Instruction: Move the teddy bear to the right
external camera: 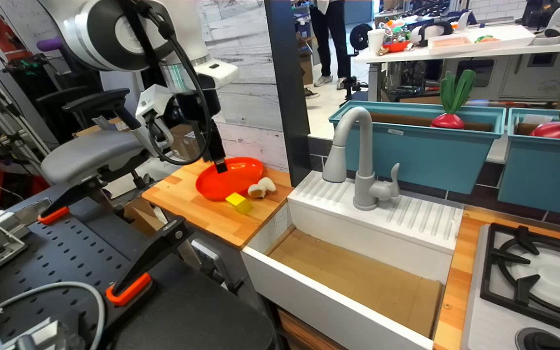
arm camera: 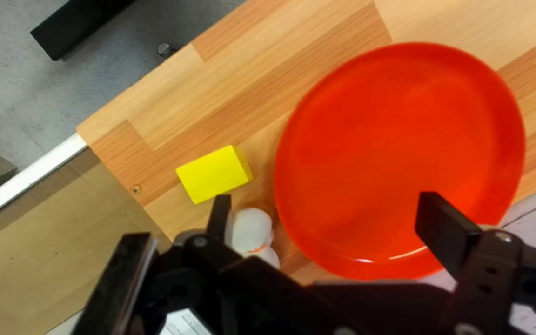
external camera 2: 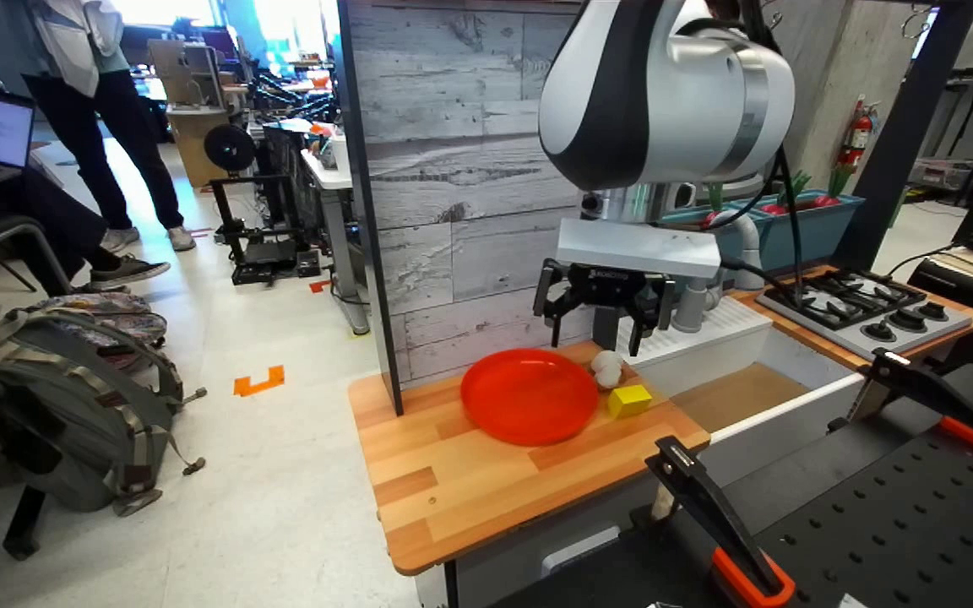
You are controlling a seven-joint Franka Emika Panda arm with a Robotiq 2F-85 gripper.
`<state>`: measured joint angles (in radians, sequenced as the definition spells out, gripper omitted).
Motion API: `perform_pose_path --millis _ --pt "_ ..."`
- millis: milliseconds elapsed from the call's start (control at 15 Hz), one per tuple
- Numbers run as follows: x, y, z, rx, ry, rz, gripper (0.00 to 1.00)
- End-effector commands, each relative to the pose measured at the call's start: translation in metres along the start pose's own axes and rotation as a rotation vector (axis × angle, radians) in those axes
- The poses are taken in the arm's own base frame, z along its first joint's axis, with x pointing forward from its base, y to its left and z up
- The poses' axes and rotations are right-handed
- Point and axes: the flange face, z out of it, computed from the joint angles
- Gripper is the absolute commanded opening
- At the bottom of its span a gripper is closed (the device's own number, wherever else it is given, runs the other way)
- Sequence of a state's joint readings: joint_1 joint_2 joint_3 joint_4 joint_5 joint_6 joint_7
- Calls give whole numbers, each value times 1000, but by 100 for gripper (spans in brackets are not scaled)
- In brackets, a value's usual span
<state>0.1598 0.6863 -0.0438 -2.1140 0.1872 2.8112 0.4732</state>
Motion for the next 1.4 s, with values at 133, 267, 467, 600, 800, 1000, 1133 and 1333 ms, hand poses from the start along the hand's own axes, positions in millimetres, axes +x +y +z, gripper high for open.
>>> perform_pose_path --millis 133,267,467,600,800,1000,1133,1333 --pt "-18 21 -7 -88 -79 -12 100" --pt "-17 29 2 -123 -103 -6 100" --pt "-13 36 12 -159 -113 3 100" --pt "-8 38 21 -153 -92 58 100" --pt "-6 41 31 -149 -84 132 100" --pt "-5 47 40 -116 -74 232 100" --pt "-3 53 42 -84 -61 313 100" --pt "-3 58 40 -35 -64 410 100"
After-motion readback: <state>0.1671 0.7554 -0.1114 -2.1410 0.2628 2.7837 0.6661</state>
